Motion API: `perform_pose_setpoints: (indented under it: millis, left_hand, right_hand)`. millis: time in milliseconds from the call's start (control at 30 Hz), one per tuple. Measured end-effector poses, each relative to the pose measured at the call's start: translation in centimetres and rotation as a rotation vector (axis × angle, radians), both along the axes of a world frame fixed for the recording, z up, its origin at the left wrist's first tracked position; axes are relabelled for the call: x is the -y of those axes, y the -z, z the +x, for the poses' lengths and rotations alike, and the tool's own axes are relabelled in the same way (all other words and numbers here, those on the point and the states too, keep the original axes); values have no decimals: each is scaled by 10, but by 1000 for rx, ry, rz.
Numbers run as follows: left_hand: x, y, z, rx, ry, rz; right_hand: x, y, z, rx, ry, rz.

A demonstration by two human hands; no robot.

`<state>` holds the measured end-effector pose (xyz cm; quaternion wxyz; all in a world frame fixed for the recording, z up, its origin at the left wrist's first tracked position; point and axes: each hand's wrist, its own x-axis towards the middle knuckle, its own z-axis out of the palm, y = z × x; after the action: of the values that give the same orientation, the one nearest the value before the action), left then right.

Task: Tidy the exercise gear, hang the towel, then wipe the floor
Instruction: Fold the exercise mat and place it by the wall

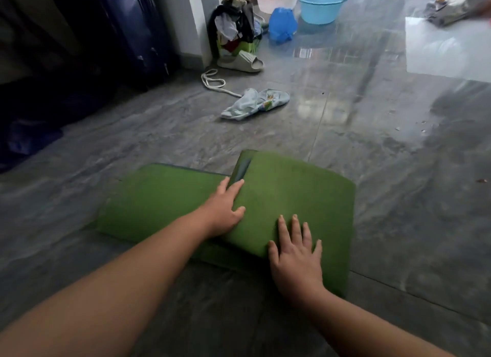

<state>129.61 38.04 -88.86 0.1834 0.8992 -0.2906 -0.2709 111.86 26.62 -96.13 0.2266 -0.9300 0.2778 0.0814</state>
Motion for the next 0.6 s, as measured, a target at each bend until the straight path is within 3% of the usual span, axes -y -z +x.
perform_pose_setpoints:
  millis: [200, 300, 600]
  left_hand:
    - [-49, 60, -7, 166, 260, 301]
    - [-66, 86, -24, 159, 375, 406]
    - [-80, 115, -30, 75, 317, 393]
  right_hand:
    - [-16, 49, -23, -162, -152, -176]
    - [-16, 61, -20, -257, -187, -143]
    - [-15, 64, -10, -377, -351, -281]
